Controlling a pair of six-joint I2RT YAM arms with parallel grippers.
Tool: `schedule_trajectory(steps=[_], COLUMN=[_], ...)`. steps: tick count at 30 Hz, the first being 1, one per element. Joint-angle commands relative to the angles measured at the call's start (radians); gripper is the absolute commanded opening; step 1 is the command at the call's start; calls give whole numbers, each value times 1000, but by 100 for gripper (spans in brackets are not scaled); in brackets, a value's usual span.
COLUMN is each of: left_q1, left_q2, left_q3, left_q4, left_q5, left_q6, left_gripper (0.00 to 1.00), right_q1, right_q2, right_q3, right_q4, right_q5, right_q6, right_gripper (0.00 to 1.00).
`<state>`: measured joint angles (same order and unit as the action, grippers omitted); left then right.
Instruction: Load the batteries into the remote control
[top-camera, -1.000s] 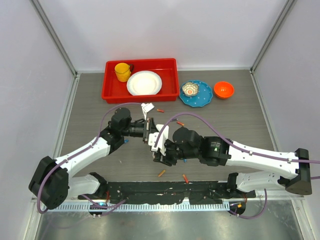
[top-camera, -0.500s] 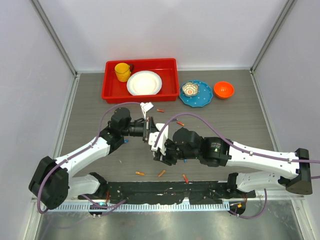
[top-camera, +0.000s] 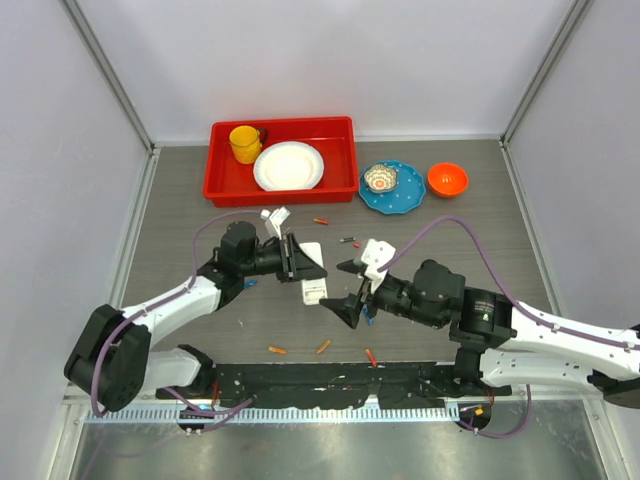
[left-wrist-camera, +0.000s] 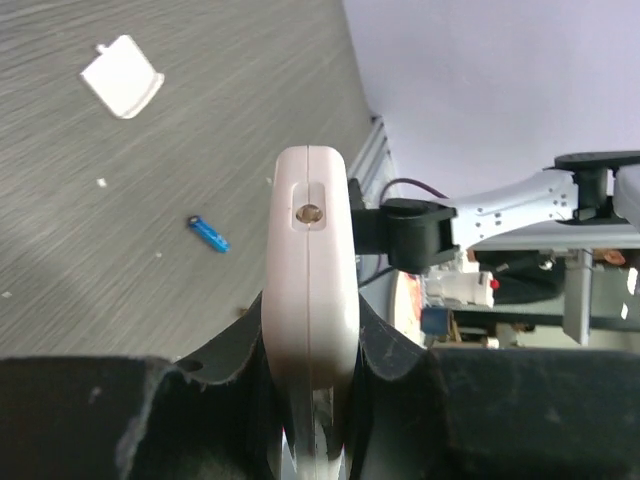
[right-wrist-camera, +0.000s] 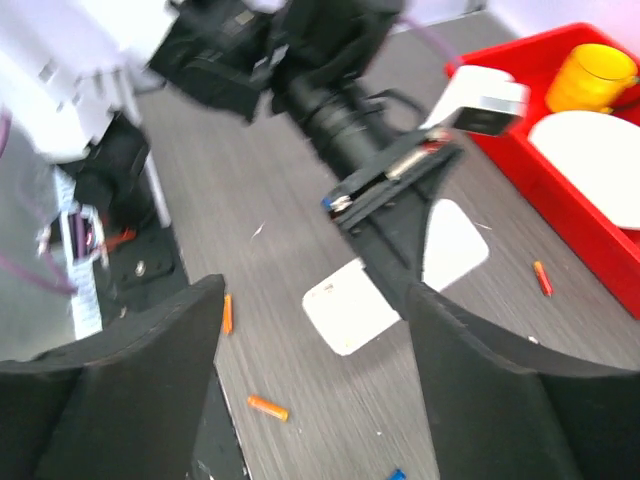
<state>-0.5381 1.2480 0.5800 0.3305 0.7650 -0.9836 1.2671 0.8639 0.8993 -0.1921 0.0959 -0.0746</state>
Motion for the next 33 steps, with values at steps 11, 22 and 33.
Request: schedule_trajectory(steps=[11, 22, 33], left_q1=[1, 6, 59], left_q2=[-438, -553, -545], left_q3=[-216, -155, -172], left_q4=[185, -88, -17], left_q5=[-188, -382, -282], left_q6=[92, 6, -43], left_gripper=[0, 0, 0], right_q1=[-17, -26, -25], right_q2=[-132, 42, 257], right_q3=[-293, -295, -367], right_q4=[178, 74, 157], right_q5=[542, 443, 227], right_q6=[348, 468, 512], right_gripper=[90, 88, 74])
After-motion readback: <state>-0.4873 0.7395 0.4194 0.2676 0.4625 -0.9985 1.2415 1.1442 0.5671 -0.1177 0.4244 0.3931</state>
